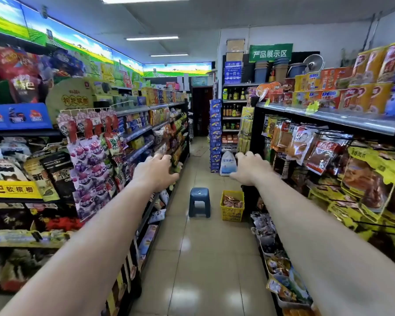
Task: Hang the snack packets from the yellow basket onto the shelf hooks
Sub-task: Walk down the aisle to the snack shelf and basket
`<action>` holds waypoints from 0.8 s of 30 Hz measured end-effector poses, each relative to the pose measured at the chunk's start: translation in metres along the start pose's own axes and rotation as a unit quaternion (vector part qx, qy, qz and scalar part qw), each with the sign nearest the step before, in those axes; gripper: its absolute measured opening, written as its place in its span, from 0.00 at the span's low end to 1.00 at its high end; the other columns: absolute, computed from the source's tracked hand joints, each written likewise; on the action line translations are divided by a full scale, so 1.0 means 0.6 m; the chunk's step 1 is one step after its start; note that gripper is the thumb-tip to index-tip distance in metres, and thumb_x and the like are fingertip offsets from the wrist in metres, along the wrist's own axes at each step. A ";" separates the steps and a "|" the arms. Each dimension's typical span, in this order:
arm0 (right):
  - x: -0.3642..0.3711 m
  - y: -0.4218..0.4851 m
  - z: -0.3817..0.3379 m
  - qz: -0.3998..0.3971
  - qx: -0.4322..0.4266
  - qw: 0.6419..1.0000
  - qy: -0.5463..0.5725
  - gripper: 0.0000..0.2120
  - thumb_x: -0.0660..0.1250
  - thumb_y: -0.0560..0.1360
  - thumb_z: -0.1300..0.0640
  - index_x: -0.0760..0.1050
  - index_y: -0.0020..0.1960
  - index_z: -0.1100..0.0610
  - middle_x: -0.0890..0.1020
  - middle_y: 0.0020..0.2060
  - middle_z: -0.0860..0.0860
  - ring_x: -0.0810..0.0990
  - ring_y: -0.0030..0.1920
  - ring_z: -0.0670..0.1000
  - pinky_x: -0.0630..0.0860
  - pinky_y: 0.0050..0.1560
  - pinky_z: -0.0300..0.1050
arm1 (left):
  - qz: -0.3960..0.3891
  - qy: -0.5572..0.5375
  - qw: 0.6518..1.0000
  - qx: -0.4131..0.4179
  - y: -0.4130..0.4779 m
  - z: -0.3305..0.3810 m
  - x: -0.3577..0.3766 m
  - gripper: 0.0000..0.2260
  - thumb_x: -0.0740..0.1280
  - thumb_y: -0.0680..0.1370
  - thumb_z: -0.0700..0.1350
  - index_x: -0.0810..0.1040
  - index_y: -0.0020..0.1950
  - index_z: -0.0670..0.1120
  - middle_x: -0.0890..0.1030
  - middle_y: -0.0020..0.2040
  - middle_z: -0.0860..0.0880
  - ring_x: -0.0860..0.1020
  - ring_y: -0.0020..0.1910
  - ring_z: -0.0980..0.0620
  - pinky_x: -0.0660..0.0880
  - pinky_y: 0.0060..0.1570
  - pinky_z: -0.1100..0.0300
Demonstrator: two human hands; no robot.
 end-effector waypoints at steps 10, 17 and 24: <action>0.115 0.315 -0.106 -0.016 -0.005 1.000 -0.011 0.32 0.65 0.70 0.37 0.65 0.69 0.50 0.71 0.65 0.56 0.70 0.65 0.61 0.72 0.55 0.58 | -0.034 -0.006 0.999 -0.001 0.313 -0.159 0.160 0.31 0.61 0.75 0.64 0.66 0.74 0.50 0.72 0.71 0.45 0.71 0.68 0.42 0.75 0.59 0.44; 0.214 0.538 -0.090 -0.011 0.011 1.000 -0.007 0.33 0.62 0.66 0.34 0.66 0.67 0.50 0.72 0.62 0.55 0.72 0.63 0.62 0.68 0.46 0.55 | -0.047 0.003 0.999 0.016 0.551 -0.178 0.286 0.34 0.61 0.76 0.66 0.62 0.78 0.52 0.70 0.73 0.45 0.72 0.68 0.41 0.76 0.55 0.46; 0.332 0.797 -0.019 -0.019 0.013 1.000 -0.003 0.27 0.64 0.67 0.37 0.68 0.60 0.50 0.73 0.60 0.54 0.73 0.60 0.61 0.68 0.45 0.54 | -0.057 0.008 0.998 0.020 0.809 -0.148 0.425 0.32 0.61 0.76 0.64 0.63 0.77 0.52 0.71 0.72 0.47 0.72 0.67 0.43 0.76 0.53 0.47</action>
Point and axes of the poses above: each hand's wrist, its own y-axis towards the middle knuckle, its own x-axis out of the palm, z = x × y, the point moved 9 cm from there along y, towards the middle knuckle
